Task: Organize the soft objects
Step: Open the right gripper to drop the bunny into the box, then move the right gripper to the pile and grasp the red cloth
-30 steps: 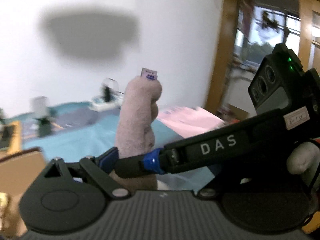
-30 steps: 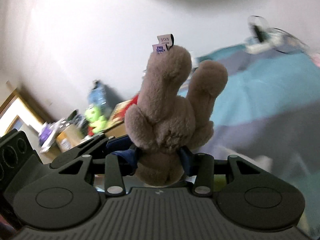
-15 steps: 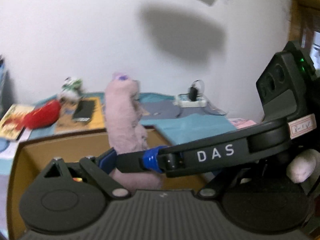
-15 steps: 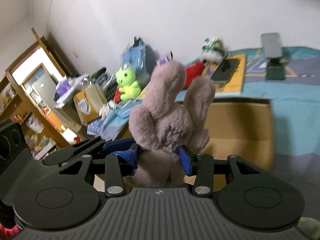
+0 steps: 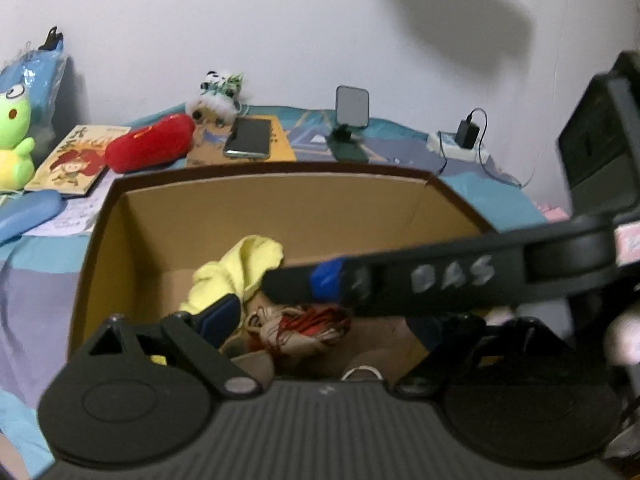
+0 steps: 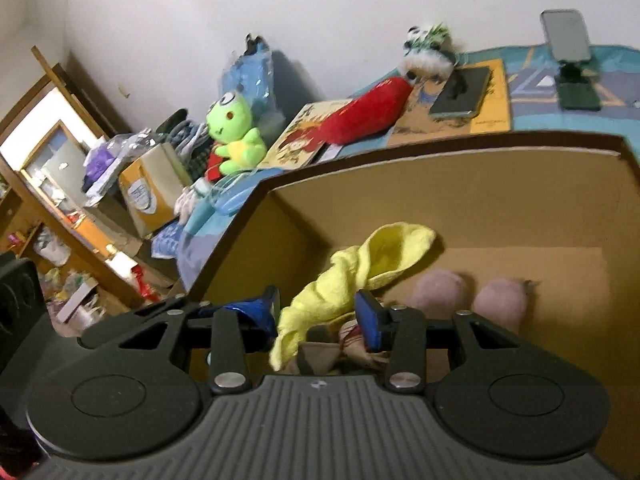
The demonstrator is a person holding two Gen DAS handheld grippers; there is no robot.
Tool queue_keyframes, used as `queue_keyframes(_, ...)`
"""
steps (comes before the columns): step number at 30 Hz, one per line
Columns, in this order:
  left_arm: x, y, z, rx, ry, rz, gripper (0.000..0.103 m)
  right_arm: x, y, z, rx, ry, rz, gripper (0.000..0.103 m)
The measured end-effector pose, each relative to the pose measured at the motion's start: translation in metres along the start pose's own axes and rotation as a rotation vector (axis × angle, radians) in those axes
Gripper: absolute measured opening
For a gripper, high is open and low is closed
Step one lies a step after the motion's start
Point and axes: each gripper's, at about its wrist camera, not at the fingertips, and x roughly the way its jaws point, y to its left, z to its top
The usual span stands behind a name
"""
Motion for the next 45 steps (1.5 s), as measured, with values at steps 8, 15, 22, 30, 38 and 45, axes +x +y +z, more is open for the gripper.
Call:
queue_keyframes(8, -0.018, -0.003, 0.002, 0.043, 0.010, 0.003, 0.087, -0.063, -0.008, -0.012, -0.001, -0.124, -0.160, 0.026)
queue_keyframes(15, -0.035, -0.046, 0.009, 0.156, -0.008, -0.089, 0.087, -0.106, -0.021, -0.036, 0.051, -0.202, -0.258, 0.027)
queue_keyframes(22, -0.040, -0.099, 0.006, 0.249, 0.003, -0.199, 0.087, -0.147, -0.046, -0.062, 0.163, -0.244, -0.321, 0.025)
queue_keyframes(30, -0.033, -0.168, -0.007, 0.321, 0.068, -0.348, 0.087, -0.207, -0.097, -0.092, 0.336, -0.265, -0.319, 0.023)
queue_keyframes(38, -0.006, -0.224, -0.042, 0.330, 0.267, -0.457, 0.088, -0.243, -0.135, -0.121, 0.383, -0.144, -0.301, 0.026)
queue_keyframes(45, 0.022, -0.260, -0.074, 0.276, 0.433, -0.517, 0.088, -0.246, -0.158, -0.150, 0.383, 0.031, -0.241, 0.027)
